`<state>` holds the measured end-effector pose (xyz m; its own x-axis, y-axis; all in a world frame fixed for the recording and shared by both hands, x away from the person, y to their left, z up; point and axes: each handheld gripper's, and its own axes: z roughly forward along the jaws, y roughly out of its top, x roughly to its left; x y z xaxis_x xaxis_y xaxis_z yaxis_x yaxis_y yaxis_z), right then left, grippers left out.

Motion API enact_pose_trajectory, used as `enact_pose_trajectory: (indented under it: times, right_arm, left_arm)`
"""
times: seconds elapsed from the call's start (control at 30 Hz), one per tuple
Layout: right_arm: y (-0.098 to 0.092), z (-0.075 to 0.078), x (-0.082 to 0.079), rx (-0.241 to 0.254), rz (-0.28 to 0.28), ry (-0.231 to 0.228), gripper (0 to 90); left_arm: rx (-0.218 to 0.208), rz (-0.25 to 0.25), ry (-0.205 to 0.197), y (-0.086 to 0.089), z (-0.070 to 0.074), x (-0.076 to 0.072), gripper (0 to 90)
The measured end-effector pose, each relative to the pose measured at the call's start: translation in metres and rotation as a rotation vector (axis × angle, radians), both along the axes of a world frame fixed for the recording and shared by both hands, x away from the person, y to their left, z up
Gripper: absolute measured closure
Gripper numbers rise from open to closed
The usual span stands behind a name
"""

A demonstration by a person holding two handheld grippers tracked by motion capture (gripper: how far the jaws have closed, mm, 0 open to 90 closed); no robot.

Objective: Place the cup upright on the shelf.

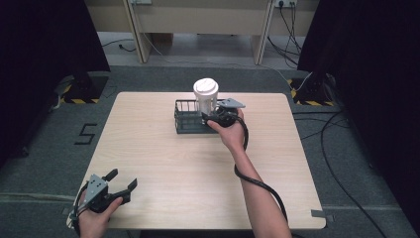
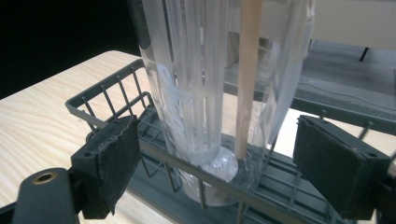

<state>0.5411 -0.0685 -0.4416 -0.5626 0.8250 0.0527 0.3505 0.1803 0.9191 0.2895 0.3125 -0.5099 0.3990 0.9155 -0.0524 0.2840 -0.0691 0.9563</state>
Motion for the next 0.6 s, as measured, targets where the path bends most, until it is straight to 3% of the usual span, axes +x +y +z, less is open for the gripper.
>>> enact_pose_trajectory:
  times: [0.6]
  right_arm:
    - [-0.032, -0.001, -0.039, -0.001, 0.016, -0.003, 22.1]
  left_arm:
    - [0.003, 0.003, 0.004, -0.001, 0.0, 0.0, 15.8]
